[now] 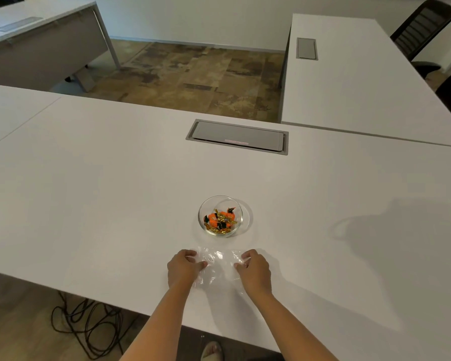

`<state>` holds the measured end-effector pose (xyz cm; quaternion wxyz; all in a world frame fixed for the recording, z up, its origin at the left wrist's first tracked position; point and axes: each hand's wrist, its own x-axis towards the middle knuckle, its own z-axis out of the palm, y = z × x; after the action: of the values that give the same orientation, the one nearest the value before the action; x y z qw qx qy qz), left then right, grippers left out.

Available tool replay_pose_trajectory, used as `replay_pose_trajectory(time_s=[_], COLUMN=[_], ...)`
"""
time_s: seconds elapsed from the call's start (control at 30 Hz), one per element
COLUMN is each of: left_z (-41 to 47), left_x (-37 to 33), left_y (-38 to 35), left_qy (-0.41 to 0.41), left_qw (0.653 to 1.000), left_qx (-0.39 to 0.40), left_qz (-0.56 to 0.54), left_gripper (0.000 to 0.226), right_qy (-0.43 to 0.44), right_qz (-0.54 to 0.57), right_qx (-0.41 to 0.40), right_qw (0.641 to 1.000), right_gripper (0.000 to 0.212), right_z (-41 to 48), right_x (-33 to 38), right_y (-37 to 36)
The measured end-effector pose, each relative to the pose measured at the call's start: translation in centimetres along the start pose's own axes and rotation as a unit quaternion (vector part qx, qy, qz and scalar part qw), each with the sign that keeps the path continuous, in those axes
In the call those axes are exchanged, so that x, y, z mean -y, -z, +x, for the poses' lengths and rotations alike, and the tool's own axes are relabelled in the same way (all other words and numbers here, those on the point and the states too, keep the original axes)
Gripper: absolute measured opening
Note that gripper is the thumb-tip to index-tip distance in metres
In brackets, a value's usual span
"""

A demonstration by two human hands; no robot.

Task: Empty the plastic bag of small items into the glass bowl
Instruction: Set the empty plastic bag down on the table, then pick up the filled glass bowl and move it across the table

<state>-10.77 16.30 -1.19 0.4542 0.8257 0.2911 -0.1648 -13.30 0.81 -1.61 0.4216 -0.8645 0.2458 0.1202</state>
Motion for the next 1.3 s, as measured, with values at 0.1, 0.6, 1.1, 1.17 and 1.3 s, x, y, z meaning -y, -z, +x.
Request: replay_pose_trajectory(time_s=[0.1,0.6,1.1,1.17,1.3], left_z=[-0.1,1.4,3.8,4.1,4.6], left_x=[-0.4,-1.5,-6.9,-7.4,-8.0], left_y=[0.2,-0.4,0.3,0.0,-0.8], left_qy=[-0.007,-0.01,-0.114,-0.106,-0.097], left_qw=[1.0,0.999,0.987,0.987,0.985], left_qx=[0.008,-0.009,-0.032,-0.007,0.033], left_qz=[-0.002,-0.038,-0.112,-0.121,-0.138], left_gripper=[0.052,0.037,0.044,0.045,0.048], right_qy=[0.029,0.027,0.111,0.109,0.121], right_qz=[-0.049,-0.186,0.042,0.054,0.085], right_qx=[0.01,0.022,0.14,0.154,0.159], right_qw=[0.998,0.982,0.983,0.981,0.976], right_gripper=[0.041,0.048,0.117,0.118,0.114], right_z=[-0.4,-1.0,6.8,7.3,7.9], right_x=[0.2,1.5,2.9,2.9,3.4], right_y=[-0.1,0.1,2.3,2.0,1.2])
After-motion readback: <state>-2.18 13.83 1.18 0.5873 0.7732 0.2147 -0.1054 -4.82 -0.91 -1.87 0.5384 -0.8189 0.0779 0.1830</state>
